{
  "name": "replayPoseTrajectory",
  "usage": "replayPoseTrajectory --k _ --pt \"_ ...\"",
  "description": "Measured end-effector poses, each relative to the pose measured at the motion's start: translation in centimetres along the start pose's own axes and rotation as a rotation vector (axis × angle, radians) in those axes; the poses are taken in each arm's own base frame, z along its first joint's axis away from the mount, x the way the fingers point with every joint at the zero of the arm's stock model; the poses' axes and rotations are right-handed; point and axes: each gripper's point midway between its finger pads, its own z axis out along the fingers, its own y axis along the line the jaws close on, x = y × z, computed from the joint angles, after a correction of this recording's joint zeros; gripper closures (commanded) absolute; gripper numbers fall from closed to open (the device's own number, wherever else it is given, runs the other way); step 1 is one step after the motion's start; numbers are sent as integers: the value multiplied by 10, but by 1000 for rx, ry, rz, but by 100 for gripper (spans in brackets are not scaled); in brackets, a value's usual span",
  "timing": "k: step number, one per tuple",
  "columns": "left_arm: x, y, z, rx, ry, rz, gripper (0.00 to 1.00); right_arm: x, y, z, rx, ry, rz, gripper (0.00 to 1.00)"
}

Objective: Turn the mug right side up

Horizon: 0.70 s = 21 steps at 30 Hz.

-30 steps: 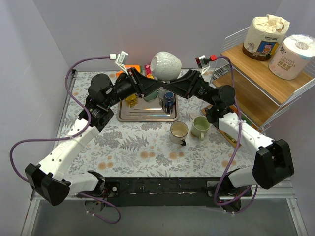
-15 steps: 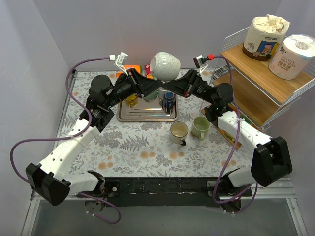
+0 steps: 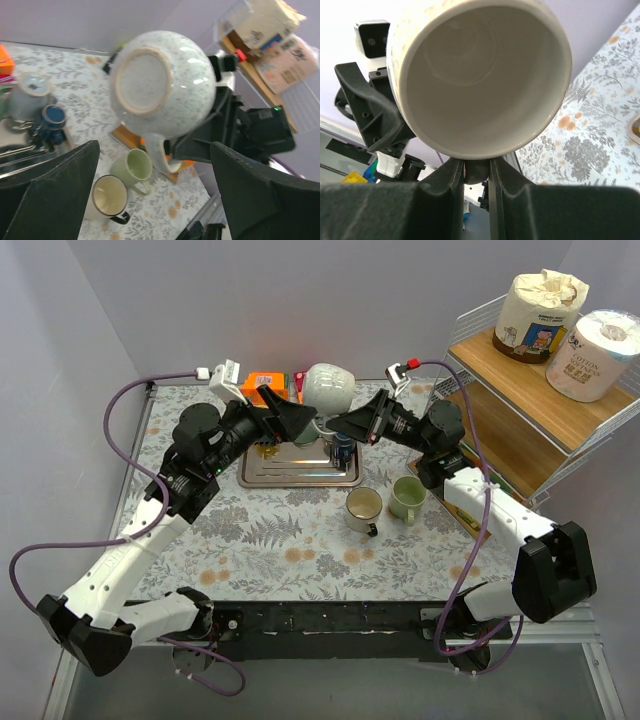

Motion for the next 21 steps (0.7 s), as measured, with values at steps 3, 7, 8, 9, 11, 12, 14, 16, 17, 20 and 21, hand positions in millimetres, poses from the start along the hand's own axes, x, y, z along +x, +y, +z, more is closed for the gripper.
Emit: replayPoseTrajectory --k 3,7,8,9,11,12,14,16,17,20,21 --pt "-4 28 -11 -159 -39 -3 5 6 -10 -2 42 21 -14 99" --pt "-6 75 -31 -418 -88 -19 4 27 -30 -4 148 81 -96 99" --pt "-6 86 -37 -486 -97 -20 4 37 -34 -4 178 107 -113 99" --pt "-5 97 -43 -549 -107 -20 4 48 -38 -3 202 138 -134 99" --pt "-6 114 -54 -652 -125 -16 4 68 -46 -4 242 193 -166 99" --pt "-8 121 -60 -696 -140 -12 4 79 -49 -6 266 223 -178 99" --pt "-15 130 -72 -767 -175 -2 3 100 -57 -11 314 283 -207 99" --pt "-23 134 -84 -820 -217 8 3 116 -67 -17 374 331 -240 99" --pt "-28 135 -90 -836 -242 13 2 124 -73 -21 411 353 -261 99" --pt "-42 131 -104 -857 -300 27 2 148 -97 -39 569 432 -321 99" --pt "-47 129 -107 -859 -317 30 2 158 -100 -44 598 461 -335 99"
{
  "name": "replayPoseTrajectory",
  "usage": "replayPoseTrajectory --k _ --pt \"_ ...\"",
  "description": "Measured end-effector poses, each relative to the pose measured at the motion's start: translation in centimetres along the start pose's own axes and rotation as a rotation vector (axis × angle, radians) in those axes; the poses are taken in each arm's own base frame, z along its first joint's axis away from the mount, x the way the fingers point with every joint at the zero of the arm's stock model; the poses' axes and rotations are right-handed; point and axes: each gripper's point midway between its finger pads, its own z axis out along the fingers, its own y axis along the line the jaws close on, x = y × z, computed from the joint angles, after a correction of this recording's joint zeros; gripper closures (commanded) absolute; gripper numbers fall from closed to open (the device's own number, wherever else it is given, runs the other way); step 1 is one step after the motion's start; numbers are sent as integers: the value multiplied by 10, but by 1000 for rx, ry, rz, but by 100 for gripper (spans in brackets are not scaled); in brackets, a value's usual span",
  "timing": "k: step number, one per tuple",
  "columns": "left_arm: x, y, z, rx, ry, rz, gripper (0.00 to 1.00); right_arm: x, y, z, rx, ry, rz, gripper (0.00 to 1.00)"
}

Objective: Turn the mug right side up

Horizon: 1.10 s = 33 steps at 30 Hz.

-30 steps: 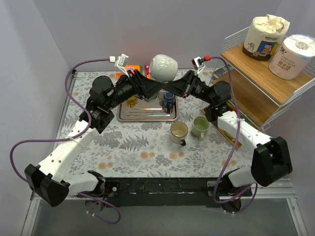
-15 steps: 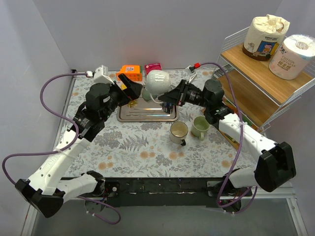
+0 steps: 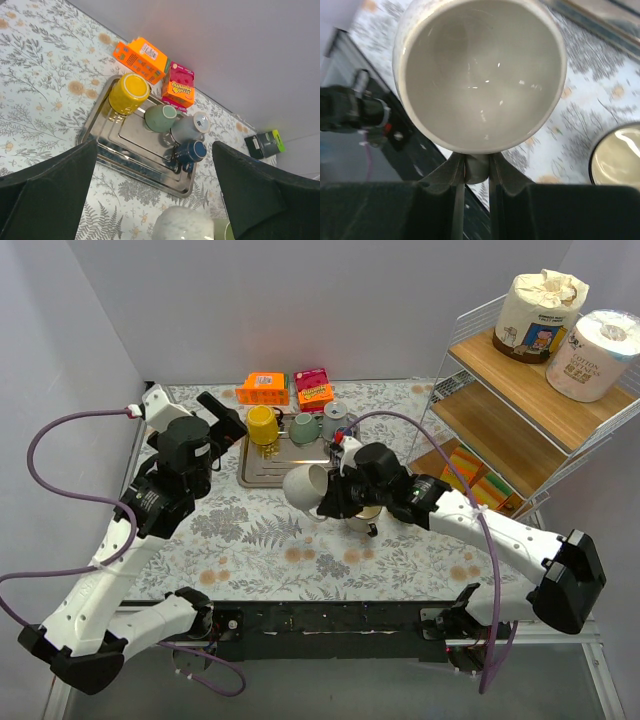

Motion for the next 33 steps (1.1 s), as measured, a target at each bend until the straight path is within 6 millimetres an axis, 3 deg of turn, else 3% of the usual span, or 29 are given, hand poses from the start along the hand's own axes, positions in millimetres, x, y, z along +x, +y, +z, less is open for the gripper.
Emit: replayPoseTrajectory --k 4,15,26,33 --pt "-8 -1 -2 -3 -23 -4 2 41 -13 2 171 102 -69 99" --pt "16 -4 11 -8 53 47 2 127 -19 14 408 308 -335 99" --pt "24 -11 7 40 99 66 2 111 -40 24 580 251 -319 99" --pt "37 -11 8 46 153 96 2 119 -51 42 645 305 -289 99"
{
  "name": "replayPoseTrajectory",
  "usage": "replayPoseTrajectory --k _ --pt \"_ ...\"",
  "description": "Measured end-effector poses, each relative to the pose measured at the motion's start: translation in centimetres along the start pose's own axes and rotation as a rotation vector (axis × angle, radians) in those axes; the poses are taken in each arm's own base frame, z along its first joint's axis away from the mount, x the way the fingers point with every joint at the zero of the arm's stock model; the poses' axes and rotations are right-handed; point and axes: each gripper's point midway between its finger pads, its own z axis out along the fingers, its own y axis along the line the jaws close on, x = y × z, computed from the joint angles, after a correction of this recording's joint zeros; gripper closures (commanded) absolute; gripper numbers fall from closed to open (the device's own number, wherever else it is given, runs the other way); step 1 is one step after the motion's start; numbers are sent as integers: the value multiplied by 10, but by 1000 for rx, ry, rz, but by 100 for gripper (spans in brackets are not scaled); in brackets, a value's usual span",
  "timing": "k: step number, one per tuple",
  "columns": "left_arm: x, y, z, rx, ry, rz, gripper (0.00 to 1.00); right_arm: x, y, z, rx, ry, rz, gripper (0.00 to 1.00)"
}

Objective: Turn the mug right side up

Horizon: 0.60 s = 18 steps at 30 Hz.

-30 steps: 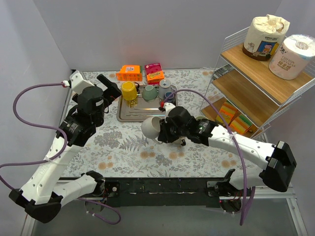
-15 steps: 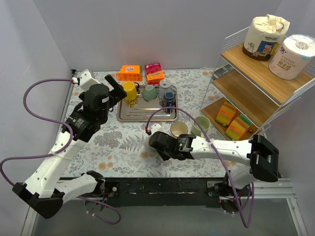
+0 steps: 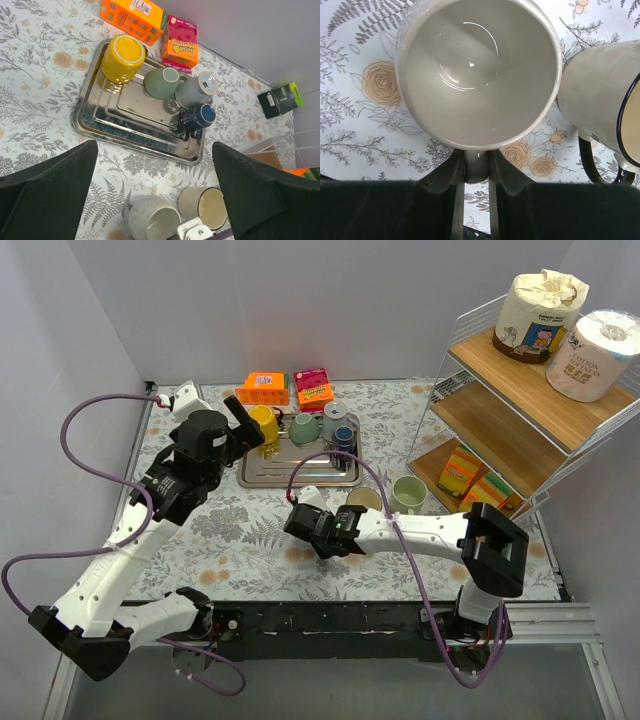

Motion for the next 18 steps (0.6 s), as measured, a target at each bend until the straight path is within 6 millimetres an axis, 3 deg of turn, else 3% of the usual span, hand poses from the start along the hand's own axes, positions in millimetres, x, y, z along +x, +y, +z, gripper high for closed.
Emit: replayPoseTrajectory --k 10,18 --pt "8 -1 4 -1 34 29 2 -1 -19 8 55 66 65 99" --pt "7 -1 4 0 32 33 2 -10 -13 15 61 90 64 99"
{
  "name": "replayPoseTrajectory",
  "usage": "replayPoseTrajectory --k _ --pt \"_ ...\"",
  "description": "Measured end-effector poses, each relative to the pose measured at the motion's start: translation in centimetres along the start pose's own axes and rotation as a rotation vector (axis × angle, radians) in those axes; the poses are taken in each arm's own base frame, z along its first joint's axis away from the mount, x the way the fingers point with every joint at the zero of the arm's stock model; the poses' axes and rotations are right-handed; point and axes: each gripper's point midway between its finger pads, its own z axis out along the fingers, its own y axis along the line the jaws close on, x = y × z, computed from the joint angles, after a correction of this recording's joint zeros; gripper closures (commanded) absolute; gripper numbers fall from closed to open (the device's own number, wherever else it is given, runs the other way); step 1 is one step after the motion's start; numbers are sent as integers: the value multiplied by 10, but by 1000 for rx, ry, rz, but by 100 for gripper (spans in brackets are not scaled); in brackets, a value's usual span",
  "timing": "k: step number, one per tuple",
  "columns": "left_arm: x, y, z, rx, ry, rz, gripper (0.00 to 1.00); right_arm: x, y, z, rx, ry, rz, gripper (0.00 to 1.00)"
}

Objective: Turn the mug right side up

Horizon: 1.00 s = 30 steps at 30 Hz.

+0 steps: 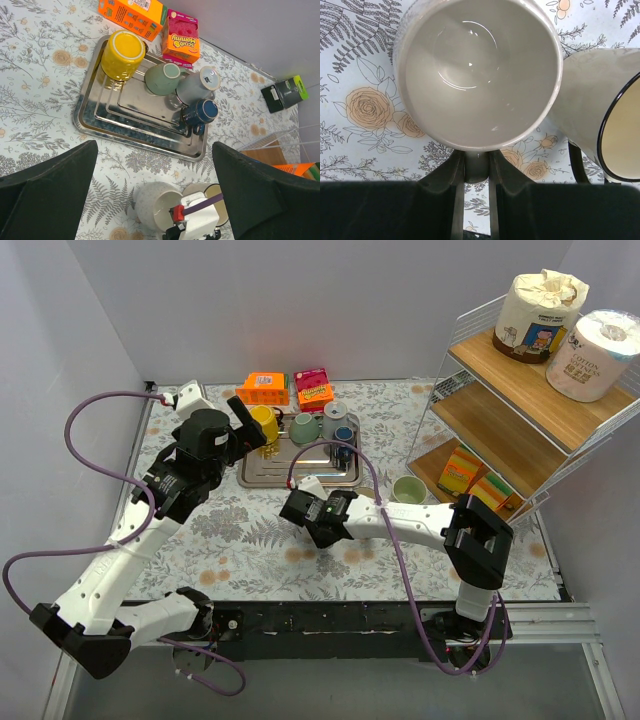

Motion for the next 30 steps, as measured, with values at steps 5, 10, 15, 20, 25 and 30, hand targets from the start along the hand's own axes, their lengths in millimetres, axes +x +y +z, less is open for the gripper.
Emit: replayPoseTrajectory --k 5,10,15,20,25,30 --pt "-2 0 -2 4 -4 -4 2 -2 -5 2 7 3 13 99" --pt "-4 0 -5 10 -11 -9 2 -1 -16 3 48 11 14 99" --pt "-4 0 -5 10 -11 -10 2 0 -21 3 67 17 4 78" --pt "-4 0 -5 10 -11 -11 2 -3 -18 4 47 7 -10 48" --pt "-4 0 -5 10 -10 -13 2 -10 -7 -2 -23 -20 -8 40" --pt "-3 0 -4 9 -7 -11 2 -16 0 -14 -87 -37 6 30"
